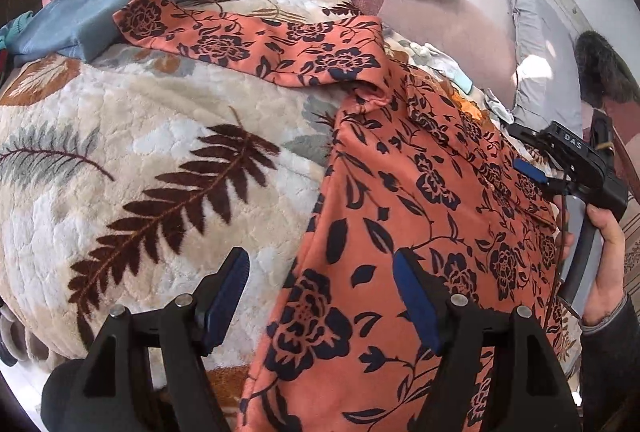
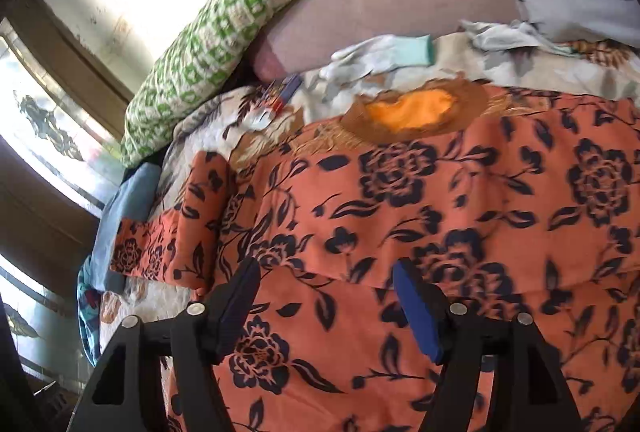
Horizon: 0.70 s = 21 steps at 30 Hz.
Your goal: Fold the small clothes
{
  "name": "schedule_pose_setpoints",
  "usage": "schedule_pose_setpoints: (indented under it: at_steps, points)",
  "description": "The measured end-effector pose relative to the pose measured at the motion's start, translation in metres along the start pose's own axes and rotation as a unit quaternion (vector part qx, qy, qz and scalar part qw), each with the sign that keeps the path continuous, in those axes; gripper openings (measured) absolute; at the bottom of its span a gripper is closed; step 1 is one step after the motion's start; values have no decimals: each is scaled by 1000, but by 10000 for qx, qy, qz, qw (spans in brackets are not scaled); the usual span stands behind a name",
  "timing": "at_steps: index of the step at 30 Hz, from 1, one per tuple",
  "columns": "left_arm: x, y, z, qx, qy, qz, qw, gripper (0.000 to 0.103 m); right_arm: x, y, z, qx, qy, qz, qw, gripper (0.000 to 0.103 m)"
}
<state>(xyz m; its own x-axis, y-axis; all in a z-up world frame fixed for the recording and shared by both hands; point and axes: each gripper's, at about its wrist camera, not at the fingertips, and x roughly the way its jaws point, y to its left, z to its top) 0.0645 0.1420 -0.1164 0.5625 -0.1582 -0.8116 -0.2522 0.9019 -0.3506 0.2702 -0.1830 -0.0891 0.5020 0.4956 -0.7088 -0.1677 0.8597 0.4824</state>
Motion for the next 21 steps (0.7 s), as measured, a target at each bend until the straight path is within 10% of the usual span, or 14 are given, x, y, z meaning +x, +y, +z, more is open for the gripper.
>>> schedule_pose_setpoints:
  at_steps: [5, 8, 12, 16, 21]
  points:
    - [7, -15, 12, -88, 73, -200, 9997, 75, -24, -84, 28, 1030, -422, -210, 9936, 88]
    - [3, -6, 26, -138, -18, -84, 9999, 75, -3, -154, 19, 2211, 147, -412, 9743, 84]
    - [0, 42, 68, -862, -254, -142, 9959, 76, -35, -133, 18, 1757, -309, -313, 9835, 84]
    - [10, 125, 121, -2258, -581, -242, 9721, 76, -56, -92, -10, 937, -357, -18, 9950, 84]
    - [29, 185, 179, -2345, -930, 509, 9663, 76, -63, -71, -63, 512, -183, -202, 9983, 84]
